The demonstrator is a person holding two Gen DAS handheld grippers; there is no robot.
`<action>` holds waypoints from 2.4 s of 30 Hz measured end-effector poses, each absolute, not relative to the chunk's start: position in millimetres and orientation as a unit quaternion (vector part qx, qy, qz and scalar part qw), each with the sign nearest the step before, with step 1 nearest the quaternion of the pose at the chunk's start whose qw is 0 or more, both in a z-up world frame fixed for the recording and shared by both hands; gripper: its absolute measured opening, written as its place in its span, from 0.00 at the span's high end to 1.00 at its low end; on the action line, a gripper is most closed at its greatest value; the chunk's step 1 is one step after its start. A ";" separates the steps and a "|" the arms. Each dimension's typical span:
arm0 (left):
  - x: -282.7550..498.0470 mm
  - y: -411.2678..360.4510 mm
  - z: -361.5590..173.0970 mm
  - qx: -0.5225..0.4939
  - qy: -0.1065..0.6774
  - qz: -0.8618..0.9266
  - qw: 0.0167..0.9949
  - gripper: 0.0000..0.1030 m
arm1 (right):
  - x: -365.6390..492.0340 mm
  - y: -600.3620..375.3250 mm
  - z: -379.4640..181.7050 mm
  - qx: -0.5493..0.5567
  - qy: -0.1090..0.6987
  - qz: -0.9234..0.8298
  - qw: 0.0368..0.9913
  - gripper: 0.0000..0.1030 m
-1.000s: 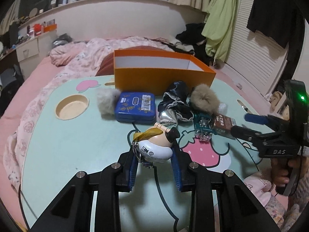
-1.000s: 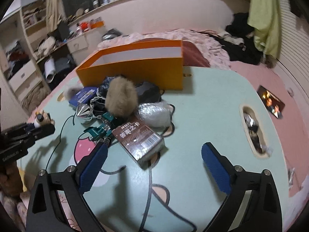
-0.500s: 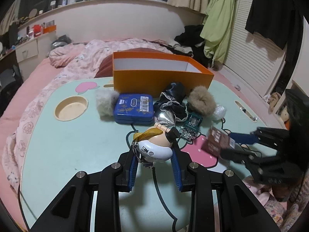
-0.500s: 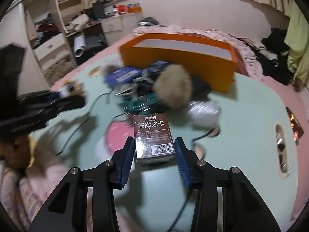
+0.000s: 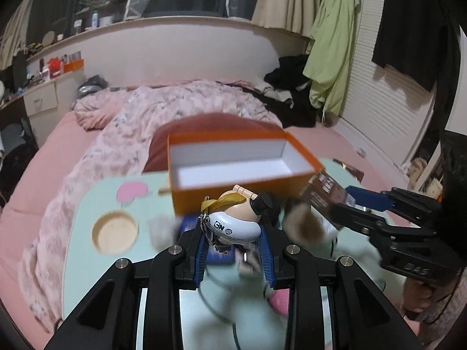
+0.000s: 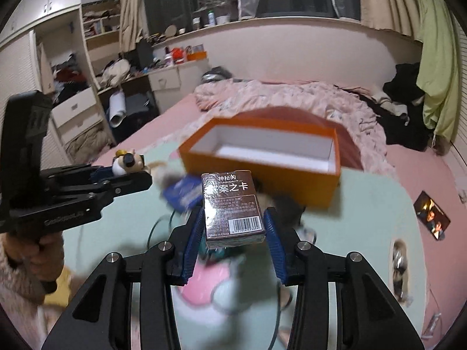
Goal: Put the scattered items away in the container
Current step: 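Grasp the white figurine keychain with the left gripper while the right grasps the brown card box, then lower the figurine into the orange box with the left gripper while the right drops the card box in, then move both open grippers back over the items on the table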
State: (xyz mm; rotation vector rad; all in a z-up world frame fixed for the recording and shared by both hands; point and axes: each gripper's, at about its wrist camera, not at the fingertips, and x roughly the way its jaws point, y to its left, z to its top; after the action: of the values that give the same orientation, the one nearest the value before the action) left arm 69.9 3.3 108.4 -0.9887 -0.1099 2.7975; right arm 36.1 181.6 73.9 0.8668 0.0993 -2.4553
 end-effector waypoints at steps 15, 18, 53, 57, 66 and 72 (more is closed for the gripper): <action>-54.3 6.6 117.3 -0.359 -0.029 0.930 0.076 0.71 | -85.3 170.6 90.2 0.342 0.044 -0.918 0.197 0.58; -68.2 3.8 111.3 -0.367 -0.025 0.928 0.067 0.71 | -104.6 171.2 84.8 0.357 0.040 -0.913 0.195 0.58; -26.3 -5.3 106.0 -0.358 -0.023 0.931 0.068 0.17 | -117.7 176.9 76.2 0.387 0.036 -0.906 0.166 0.43; 15.2 -13.7 95.1 -0.354 -0.013 0.933 0.063 0.14 | -85.3 186.5 81.4 0.375 0.023 -0.909 0.180 0.43; 71.1 -13.8 42.9 -0.406 -0.022 0.912 0.052 0.13 | 5.9 203.9 47.0 0.367 0.035 -0.912 0.179 0.43; 73.7 -6.6 12.3 -0.446 -0.027 0.894 0.029 0.12 | 29.0 213.0 23.4 0.398 0.042 -0.899 0.176 0.43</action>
State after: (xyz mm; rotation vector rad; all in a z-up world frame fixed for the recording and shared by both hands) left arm 73.7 -6.6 12.3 -1.3768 -0.0832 2.7572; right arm 29.0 213.0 23.4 1.1266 0.1187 -2.5464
